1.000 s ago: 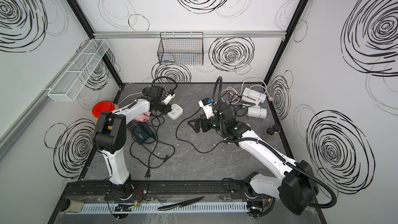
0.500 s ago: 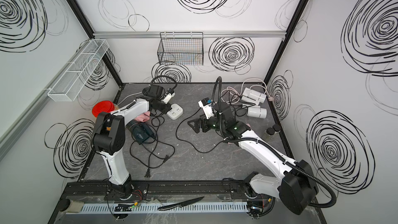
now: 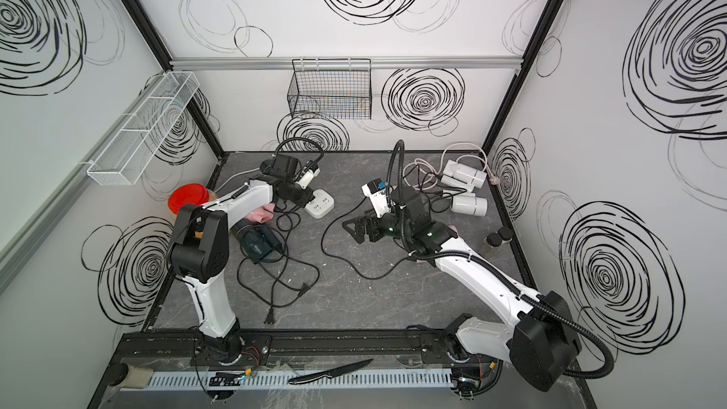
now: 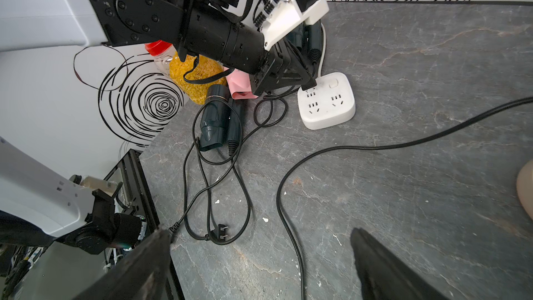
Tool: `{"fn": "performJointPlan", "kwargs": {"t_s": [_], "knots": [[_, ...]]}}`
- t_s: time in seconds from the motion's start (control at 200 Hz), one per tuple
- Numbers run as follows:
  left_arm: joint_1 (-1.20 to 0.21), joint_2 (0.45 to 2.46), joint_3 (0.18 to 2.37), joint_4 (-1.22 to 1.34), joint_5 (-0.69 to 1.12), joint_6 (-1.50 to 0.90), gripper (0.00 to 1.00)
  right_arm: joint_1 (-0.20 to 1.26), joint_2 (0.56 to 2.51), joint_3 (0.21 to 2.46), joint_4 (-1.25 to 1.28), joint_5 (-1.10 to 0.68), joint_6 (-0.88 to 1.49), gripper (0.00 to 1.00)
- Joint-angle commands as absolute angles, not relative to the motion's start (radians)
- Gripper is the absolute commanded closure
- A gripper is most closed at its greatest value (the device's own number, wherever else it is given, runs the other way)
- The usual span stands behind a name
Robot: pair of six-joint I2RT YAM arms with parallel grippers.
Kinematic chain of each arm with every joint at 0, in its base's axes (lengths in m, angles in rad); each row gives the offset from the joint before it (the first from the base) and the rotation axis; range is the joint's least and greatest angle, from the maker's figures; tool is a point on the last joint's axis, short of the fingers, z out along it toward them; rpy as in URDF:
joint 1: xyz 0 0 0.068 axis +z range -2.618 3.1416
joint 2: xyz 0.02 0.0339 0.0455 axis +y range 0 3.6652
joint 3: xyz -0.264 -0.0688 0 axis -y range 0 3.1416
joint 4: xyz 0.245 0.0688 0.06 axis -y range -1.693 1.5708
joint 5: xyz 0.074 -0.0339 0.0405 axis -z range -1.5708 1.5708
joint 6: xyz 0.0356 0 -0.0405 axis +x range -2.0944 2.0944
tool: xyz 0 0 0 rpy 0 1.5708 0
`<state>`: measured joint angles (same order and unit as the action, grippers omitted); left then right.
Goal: Charge the blow dryers
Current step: Insert the plug into the socket.
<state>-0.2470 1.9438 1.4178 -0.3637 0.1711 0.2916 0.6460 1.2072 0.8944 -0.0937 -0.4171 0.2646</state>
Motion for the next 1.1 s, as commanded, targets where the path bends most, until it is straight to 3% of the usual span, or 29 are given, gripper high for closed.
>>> {"fn": "performJointPlan", "kwargs": {"t_s": [0.0,0.681,0.961,1.096], "knots": [[-0.252,1.972,1.42,-0.341,0.165,0.299,0.88,0.65,1.202,0.888,-0.086,-0.419,0.256,0.0],[-0.247,1.992,1.375,-0.311,0.187,0.281,0.87,0.649,1.195,0.888,-0.092,-0.413,0.252,0.0],[-0.244,1.984,1.338,-0.256,0.303,0.188,0.88,0.647,1.185,0.887,-0.094,-0.409,0.256,0.0],[-0.257,1.985,1.351,-0.304,0.233,0.197,0.88,0.647,1.166,0.872,-0.092,-0.399,0.253,0.0]]}}
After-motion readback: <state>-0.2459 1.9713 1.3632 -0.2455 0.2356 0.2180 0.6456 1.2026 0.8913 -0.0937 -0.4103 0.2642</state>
